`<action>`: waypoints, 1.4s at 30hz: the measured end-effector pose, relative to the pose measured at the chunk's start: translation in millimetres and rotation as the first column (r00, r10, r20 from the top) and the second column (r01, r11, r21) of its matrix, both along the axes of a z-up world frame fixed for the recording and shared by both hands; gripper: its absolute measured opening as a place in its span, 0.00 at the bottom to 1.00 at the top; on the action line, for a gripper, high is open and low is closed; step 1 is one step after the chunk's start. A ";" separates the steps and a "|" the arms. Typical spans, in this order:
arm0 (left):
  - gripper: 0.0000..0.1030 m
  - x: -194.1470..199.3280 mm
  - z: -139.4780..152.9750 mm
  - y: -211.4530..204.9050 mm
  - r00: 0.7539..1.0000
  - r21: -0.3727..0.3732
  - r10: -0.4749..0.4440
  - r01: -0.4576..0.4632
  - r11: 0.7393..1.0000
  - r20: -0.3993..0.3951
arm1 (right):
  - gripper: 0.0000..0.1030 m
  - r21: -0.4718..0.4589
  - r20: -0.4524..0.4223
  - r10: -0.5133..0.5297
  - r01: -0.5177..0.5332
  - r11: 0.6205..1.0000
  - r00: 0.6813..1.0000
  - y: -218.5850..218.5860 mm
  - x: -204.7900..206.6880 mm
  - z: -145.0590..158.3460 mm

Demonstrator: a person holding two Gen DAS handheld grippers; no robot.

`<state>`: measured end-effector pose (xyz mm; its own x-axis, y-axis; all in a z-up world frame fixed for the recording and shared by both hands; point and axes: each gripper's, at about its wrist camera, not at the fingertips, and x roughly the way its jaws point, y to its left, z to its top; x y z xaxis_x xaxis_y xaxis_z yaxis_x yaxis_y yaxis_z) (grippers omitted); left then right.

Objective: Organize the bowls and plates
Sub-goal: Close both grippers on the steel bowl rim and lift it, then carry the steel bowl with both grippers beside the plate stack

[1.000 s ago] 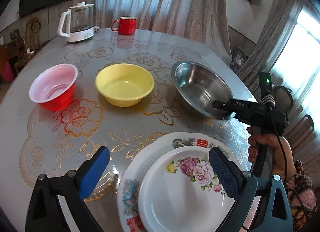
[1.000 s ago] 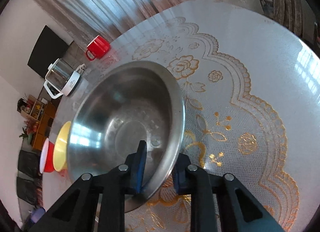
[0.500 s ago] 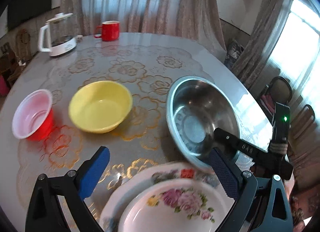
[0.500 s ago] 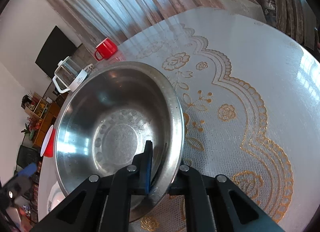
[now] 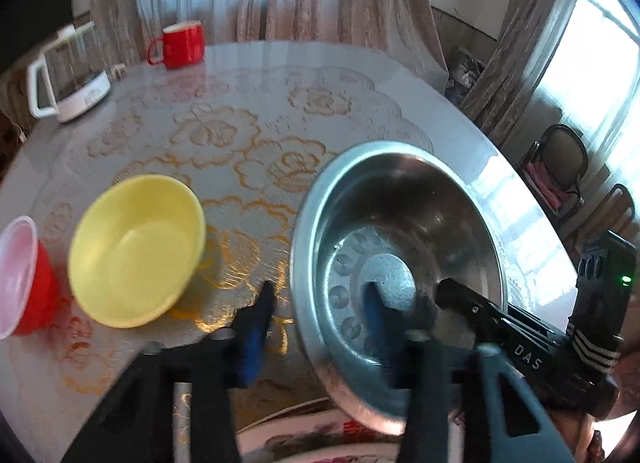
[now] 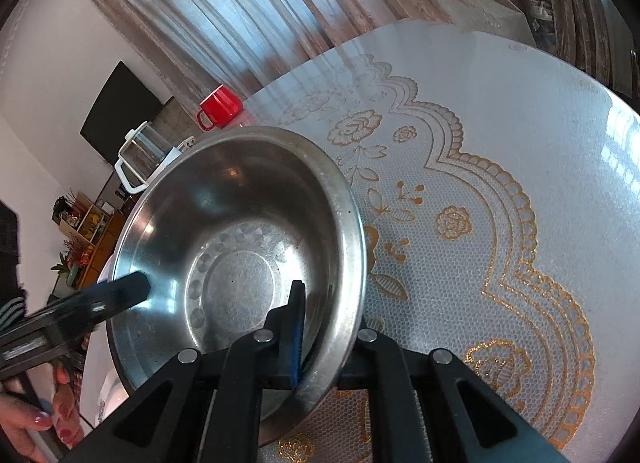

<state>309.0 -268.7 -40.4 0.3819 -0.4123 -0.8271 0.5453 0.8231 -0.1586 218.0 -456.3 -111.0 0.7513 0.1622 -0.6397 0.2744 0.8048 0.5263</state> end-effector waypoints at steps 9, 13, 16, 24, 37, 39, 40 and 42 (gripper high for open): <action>0.13 -9.0 -4.5 -10.5 0.998 0.056 -0.059 0.057 0.997 0.027 | 0.06 0.024 0.009 -0.012 0.012 1.000 1.000 -4.9 -2.1 -2.5; 0.13 -15.2 -2.3 -10.3 0.997 0.058 -0.068 0.066 0.996 0.043 | 0.06 0.018 0.008 -0.026 0.026 0.999 1.000 -3.4 -4.4 -1.2; 0.13 -16.2 0.6 -8.5 0.997 0.034 -0.066 0.065 0.997 0.037 | 0.06 0.003 0.027 -0.039 0.039 0.999 0.999 -1.9 -9.3 2.8; 0.13 -29.8 19.5 3.8 0.995 -0.019 -0.078 0.079 0.997 0.064 | 0.06 -0.131 0.054 -0.022 0.029 0.991 0.998 15.9 -24.0 23.3; 0.13 -60.3 59.2 51.4 0.990 -0.109 -0.043 0.058 0.992 0.134 | 0.06 -0.179 0.098 0.017 0.001 0.984 0.995 45.0 -45.6 77.3; 0.13 -64.7 63.1 64.6 0.990 -0.123 -0.024 0.041 0.992 0.137 | 0.06 -0.180 0.105 0.030 -0.011 0.984 0.994 52.7 -46.4 82.7; 0.13 -65.9 63.9 69.7 0.990 -0.129 -0.017 0.035 0.991 0.137 | 0.06 -0.180 0.108 0.037 -0.017 0.984 0.993 57.1 -48.1 85.2; 0.13 -69.7 66.4 81.3 0.990 -0.139 -0.002 0.022 0.990 0.140 | 0.06 -0.181 0.112 0.054 -0.033 0.983 0.992 66.0 -49.3 89.1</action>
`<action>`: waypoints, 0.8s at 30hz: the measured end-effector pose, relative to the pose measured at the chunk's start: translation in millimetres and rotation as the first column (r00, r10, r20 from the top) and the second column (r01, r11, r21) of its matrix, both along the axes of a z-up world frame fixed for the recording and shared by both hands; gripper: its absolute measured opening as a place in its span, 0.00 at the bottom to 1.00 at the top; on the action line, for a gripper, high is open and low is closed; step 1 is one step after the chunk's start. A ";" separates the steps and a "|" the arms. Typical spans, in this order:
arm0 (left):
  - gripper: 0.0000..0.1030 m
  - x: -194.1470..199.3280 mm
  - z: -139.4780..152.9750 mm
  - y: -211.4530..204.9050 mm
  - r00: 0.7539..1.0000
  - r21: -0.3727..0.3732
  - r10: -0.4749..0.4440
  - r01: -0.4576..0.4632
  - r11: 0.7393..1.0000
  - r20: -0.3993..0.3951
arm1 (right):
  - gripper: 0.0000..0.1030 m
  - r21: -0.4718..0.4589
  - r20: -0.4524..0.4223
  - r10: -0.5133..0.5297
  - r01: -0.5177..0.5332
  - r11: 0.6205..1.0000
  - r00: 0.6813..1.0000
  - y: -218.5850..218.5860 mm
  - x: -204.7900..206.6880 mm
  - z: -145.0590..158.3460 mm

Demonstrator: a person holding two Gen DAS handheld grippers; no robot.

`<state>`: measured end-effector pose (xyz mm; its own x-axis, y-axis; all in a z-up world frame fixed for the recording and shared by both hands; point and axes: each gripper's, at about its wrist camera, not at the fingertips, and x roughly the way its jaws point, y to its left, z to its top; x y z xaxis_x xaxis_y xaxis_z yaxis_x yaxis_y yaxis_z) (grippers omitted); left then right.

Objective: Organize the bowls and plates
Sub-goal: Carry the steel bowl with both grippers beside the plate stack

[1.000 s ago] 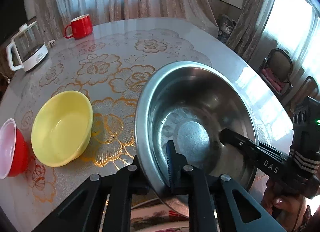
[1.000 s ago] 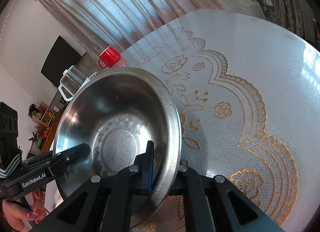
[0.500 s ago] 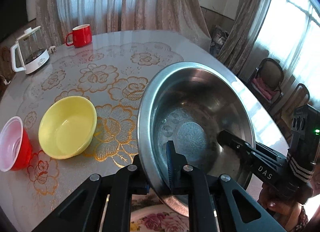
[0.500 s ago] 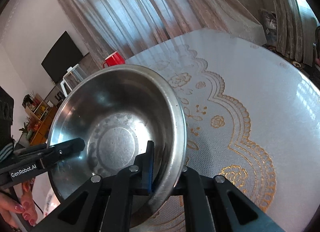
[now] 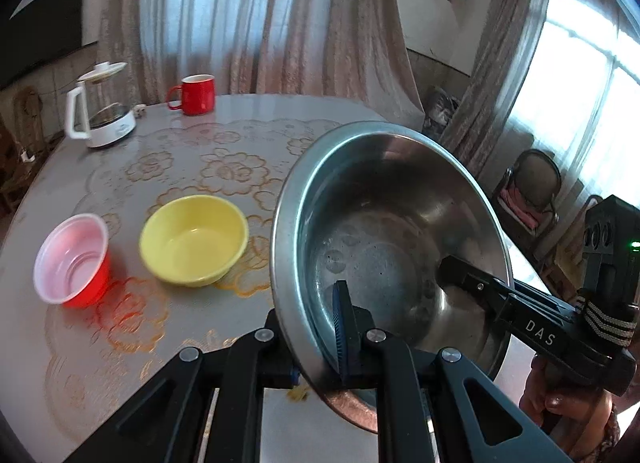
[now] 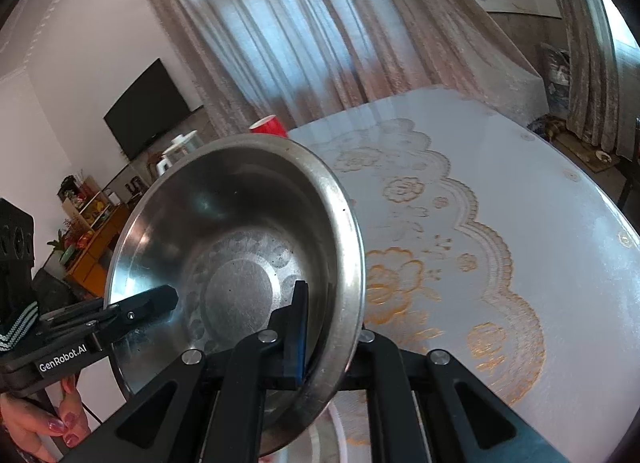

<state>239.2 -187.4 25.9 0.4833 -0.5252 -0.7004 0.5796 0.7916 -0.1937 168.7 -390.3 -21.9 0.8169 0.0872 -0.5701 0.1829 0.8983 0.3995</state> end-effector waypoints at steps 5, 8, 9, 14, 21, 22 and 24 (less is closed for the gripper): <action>0.13 -12.0 1.4 28.5 0.999 -0.019 0.036 -0.036 0.999 0.005 | 0.06 -0.011 0.000 0.037 -0.037 0.999 0.999 22.1 -2.5 6.1; 0.13 -22.1 1.7 43.4 0.998 -0.042 0.056 -0.056 0.998 -0.007 | 0.06 -0.006 0.000 0.055 -0.055 0.998 0.998 32.5 -4.7 9.3; 0.13 -24.6 1.3 48.6 0.998 -0.046 0.060 -0.061 0.997 -0.008 | 0.06 -0.006 -0.001 0.064 -0.064 0.998 0.998 37.3 -5.9 10.5; 0.13 -41.9 2.8 72.1 0.997 -0.064 0.083 -0.083 0.995 0.001 | 0.07 -0.015 -0.003 0.094 -0.094 0.995 0.996 56.9 -11.2 16.0; 0.13 -61.7 -1.8 103.9 0.992 -0.093 0.123 -0.123 0.988 -0.006 | 0.08 -0.013 -0.038 0.133 -0.134 0.991 0.990 86.0 -23.6 18.0; 0.13 -63.7 -2.2 108.0 0.992 -0.094 0.128 -0.127 0.987 -0.004 | 0.08 -0.011 -0.041 0.138 -0.139 0.990 0.990 88.7 -24.5 17.4; 0.13 -68.9 -3.2 117.2 0.990 -0.091 0.138 -0.137 0.986 0.001 | 0.09 -0.011 -0.047 0.154 -0.155 0.988 0.987 96.1 -26.0 15.5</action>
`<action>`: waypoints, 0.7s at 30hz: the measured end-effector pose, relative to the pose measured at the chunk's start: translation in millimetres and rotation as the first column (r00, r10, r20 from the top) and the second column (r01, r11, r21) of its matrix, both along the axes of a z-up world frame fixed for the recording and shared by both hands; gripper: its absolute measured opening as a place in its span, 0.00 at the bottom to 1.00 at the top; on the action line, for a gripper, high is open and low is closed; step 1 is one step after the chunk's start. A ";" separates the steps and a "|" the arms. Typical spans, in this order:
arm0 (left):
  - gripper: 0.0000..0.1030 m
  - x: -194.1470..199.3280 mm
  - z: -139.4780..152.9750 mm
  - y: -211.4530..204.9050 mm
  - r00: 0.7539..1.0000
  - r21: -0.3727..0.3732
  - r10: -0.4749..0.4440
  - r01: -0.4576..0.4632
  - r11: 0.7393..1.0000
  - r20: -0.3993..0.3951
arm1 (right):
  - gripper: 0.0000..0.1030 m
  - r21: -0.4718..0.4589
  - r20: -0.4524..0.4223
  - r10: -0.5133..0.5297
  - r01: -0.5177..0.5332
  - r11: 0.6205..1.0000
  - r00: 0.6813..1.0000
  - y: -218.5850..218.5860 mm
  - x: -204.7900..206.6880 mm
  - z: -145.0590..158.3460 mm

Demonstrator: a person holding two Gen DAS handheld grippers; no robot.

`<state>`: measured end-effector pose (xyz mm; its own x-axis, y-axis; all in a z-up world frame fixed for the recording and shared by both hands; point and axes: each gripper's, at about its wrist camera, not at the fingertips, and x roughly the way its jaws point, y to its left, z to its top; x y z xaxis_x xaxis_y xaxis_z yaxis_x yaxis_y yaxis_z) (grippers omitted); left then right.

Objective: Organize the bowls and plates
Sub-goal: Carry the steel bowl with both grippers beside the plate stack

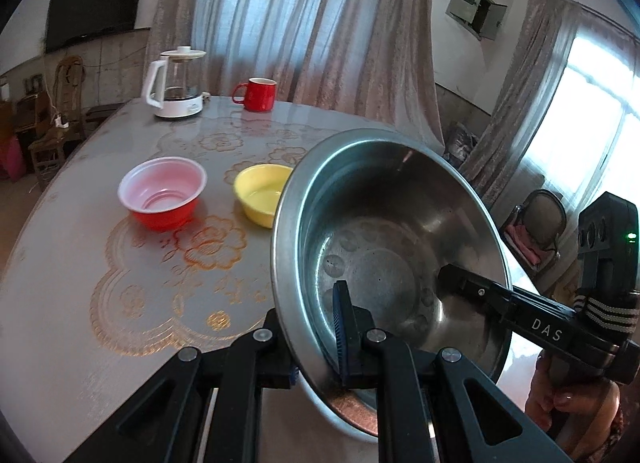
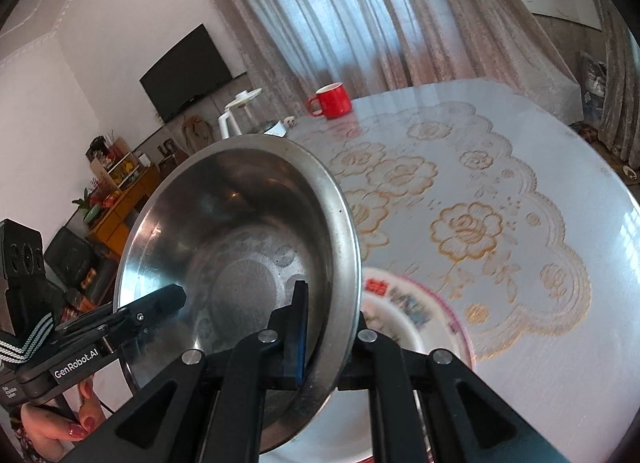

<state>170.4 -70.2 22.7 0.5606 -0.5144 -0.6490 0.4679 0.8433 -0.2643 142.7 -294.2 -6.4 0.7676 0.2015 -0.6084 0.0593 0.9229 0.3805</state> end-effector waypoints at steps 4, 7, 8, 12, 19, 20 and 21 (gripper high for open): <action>0.13 -10.8 -2.2 17.4 1.000 0.000 0.023 -0.023 1.000 0.008 | 0.09 0.005 -0.011 0.025 -0.025 1.000 1.000 13.0 -1.2 -2.1; 0.13 -16.3 -7.2 31.1 0.999 -0.001 0.045 -0.045 0.999 0.005 | 0.09 0.009 -0.025 0.045 -0.045 0.999 0.999 27.2 -2.3 -5.6; 0.13 -16.2 -9.0 35.8 0.999 -0.004 0.052 -0.052 0.999 0.001 | 0.09 0.010 -0.029 0.052 -0.052 0.999 0.998 32.5 -2.3 -7.1; 0.13 -20.8 -16.8 58.2 0.995 -0.016 0.093 -0.093 0.996 -0.022 | 0.09 0.012 -0.047 0.089 -0.089 0.996 0.995 52.3 -1.0 -11.9; 0.15 -27.9 -21.4 91.4 0.984 0.022 0.178 -0.178 0.984 0.011 | 0.11 0.007 -0.087 0.167 -0.167 0.986 0.982 95.3 4.7 -20.6; 0.15 -27.5 -23.0 97.9 0.982 0.019 0.190 -0.190 0.982 0.006 | 0.11 0.010 -0.093 0.177 -0.177 0.984 0.980 102.2 6.5 -22.7; 0.15 -27.1 -24.3 102.8 0.980 0.017 0.199 -0.199 0.980 0.003 | 0.11 0.014 -0.096 0.184 -0.183 0.983 0.978 106.2 7.9 -24.1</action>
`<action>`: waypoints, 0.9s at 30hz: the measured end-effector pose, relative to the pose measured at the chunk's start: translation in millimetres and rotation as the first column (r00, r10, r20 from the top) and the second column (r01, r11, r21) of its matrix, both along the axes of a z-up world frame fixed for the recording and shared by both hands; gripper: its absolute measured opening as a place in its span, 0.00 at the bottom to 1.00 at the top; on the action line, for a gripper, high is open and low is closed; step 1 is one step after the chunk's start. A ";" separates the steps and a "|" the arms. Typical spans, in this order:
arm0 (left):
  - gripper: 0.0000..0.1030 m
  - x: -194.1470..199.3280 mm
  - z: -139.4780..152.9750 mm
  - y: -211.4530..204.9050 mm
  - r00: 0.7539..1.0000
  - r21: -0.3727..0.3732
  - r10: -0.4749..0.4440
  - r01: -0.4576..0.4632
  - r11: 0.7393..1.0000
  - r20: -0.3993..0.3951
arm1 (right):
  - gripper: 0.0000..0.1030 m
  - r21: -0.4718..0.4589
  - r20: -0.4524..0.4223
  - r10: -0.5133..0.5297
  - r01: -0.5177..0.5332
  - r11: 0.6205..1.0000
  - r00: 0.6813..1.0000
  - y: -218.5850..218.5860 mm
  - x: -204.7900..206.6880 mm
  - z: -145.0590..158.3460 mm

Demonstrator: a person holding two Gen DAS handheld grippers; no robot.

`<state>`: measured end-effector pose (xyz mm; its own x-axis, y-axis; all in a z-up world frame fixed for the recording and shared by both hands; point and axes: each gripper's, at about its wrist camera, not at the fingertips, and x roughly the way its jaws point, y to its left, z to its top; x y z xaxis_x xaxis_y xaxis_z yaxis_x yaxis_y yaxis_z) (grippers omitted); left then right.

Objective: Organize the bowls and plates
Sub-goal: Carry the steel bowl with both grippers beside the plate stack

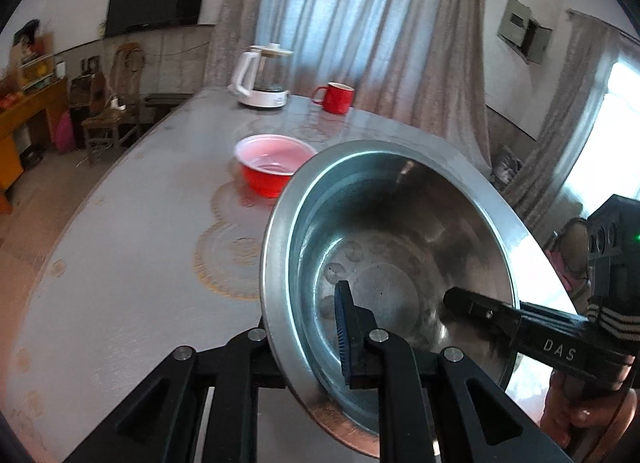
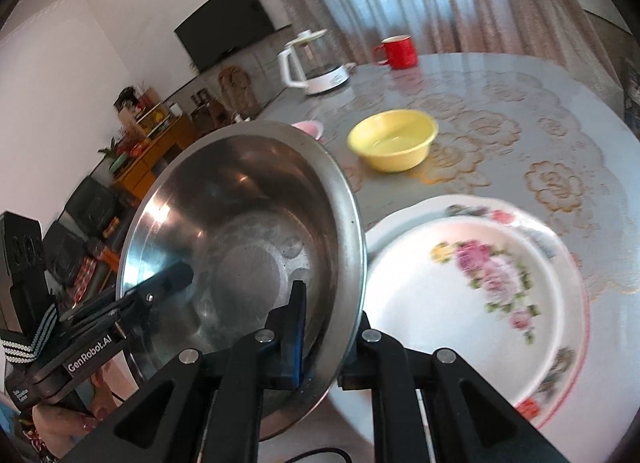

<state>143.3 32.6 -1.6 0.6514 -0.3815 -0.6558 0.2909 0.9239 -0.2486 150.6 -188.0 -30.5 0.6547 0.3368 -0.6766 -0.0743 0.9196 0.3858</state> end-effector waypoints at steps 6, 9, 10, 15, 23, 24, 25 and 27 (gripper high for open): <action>0.15 1.8 -11.9 22.3 0.999 -0.004 0.044 -0.044 0.999 -0.024 | 0.12 0.013 -0.036 0.037 -0.037 0.999 0.999 22.7 13.7 -9.3; 0.15 6.6 -18.8 29.0 0.997 0.005 0.060 -0.060 0.998 -0.043 | 0.12 0.007 -0.057 0.050 -0.050 0.999 0.997 31.3 20.7 -14.2; 0.15 8.7 -21.7 31.8 0.996 0.007 0.066 -0.066 0.998 -0.051 | 0.12 0.006 -0.067 0.053 -0.053 0.999 0.996 34.5 22.4 -15.8; 0.15 17.2 -34.2 40.0 0.993 0.014 0.090 -0.089 0.996 -0.080 | 0.12 0.005 -0.114 0.064 -0.064 0.998 0.991 47.9 34.3 -27.5; 0.15 33.5 -50.8 46.9 0.987 0.014 0.106 -0.105 0.994 -0.122 | 0.13 0.007 -0.172 0.060 -0.060 0.998 0.983 59.9 49.9 -44.1; 0.15 34.2 -51.6 47.4 0.987 0.015 0.107 -0.106 0.994 -0.123 | 0.13 0.008 -0.177 0.060 -0.060 0.998 0.982 61.0 51.6 -45.1; 0.15 35.3 -52.5 47.7 0.986 0.015 0.107 -0.106 0.994 -0.125 | 0.13 0.007 -0.178 0.060 -0.060 0.998 0.982 62.6 52.9 -45.3; 0.15 36.2 -53.6 48.3 0.986 0.016 0.109 -0.108 0.994 -0.127 | 0.13 0.004 -0.184 0.061 -0.062 0.998 0.981 63.5 55.0 -47.0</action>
